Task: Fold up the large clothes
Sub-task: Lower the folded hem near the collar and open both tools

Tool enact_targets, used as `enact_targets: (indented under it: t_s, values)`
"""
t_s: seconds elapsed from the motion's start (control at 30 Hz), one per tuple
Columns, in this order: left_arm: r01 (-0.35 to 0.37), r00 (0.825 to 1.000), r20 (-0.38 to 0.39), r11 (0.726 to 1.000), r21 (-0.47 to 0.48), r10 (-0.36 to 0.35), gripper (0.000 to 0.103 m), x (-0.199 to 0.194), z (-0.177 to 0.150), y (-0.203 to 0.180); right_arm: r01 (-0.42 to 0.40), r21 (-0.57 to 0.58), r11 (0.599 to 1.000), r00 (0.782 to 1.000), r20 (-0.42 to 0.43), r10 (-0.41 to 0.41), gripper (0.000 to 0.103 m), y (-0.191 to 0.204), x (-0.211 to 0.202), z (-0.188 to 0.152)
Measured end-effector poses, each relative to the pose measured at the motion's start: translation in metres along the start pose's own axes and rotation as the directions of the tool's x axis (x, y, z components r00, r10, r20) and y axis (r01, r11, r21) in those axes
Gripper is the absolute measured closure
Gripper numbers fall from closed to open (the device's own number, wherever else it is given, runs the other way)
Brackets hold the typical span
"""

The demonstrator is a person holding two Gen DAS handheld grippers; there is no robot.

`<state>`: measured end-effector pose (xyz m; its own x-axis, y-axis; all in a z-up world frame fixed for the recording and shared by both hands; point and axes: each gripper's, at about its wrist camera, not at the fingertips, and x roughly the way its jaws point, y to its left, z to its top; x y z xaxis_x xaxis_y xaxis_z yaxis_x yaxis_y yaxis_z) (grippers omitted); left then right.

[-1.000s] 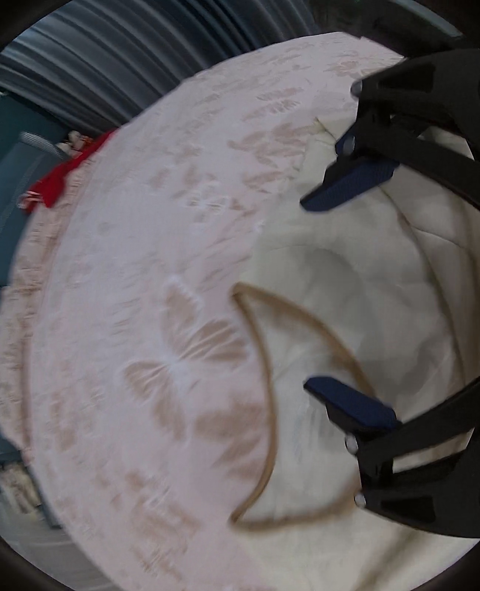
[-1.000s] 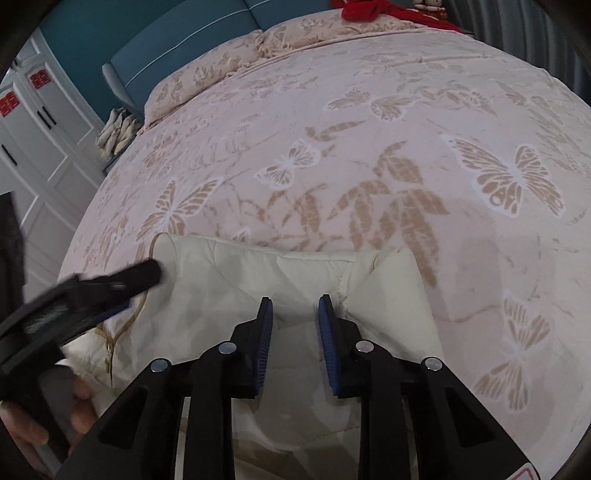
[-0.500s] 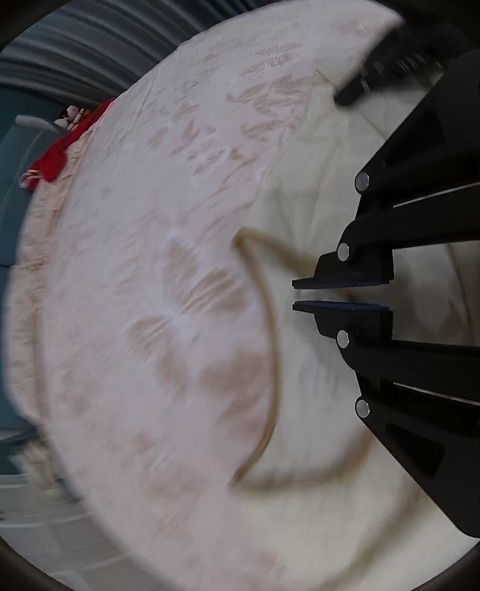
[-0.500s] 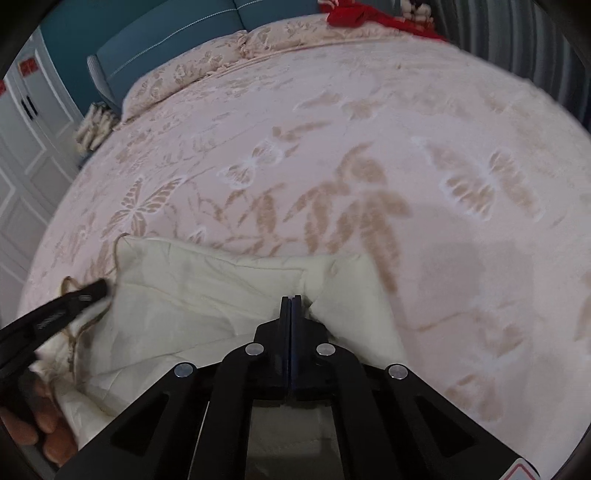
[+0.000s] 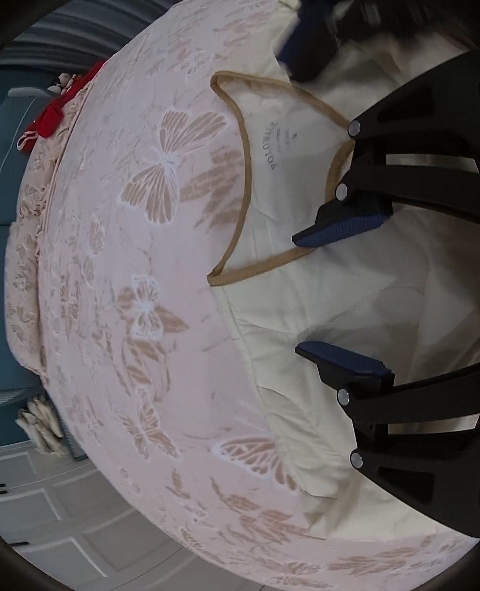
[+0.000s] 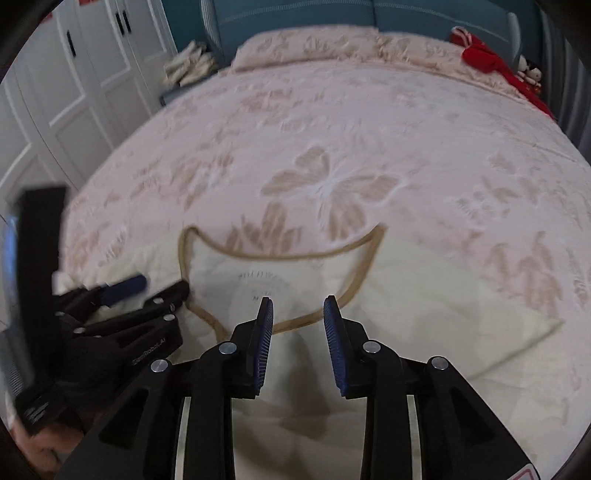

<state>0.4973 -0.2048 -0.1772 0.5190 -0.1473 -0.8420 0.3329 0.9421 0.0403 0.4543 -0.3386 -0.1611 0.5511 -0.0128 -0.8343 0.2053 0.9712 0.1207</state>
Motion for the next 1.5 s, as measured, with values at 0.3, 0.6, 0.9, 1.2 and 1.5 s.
enact_targets:
  t_s: [0.3,0.6,0.9,1.2,1.5]
  values:
    - [-0.041,0.995,0.094,0.999,0.023,0.039,0.053,0.011,-0.011,-0.011,0.069,-0.006,0.998,0.997,0.044,-0.069,0.08,0.005,0.032,-0.011]
    - [-0.074,0.99,0.122,0.997,0.036,0.07,0.053,0.018,-0.014,-0.017,0.094,-0.02,0.995,0.994,0.061,-0.093,0.08,0.009,0.039,-0.015]
    - [-0.079,0.988,0.136,0.996,0.029,0.075,0.053,0.02,-0.015,-0.017,0.086,-0.011,0.996,0.994,0.075,-0.085,0.08,0.009,0.041,-0.016]
    - [-0.08,0.987,0.143,0.997,0.023,0.076,0.053,0.023,-0.015,-0.016,0.083,-0.007,0.997,0.993,0.081,-0.082,0.08,0.008,0.042,-0.016]
    - [-0.079,0.987,0.144,0.997,0.025,0.075,0.052,0.023,-0.015,-0.016,0.083,-0.006,0.997,0.993,0.082,-0.082,0.08,0.007,0.042,-0.016]
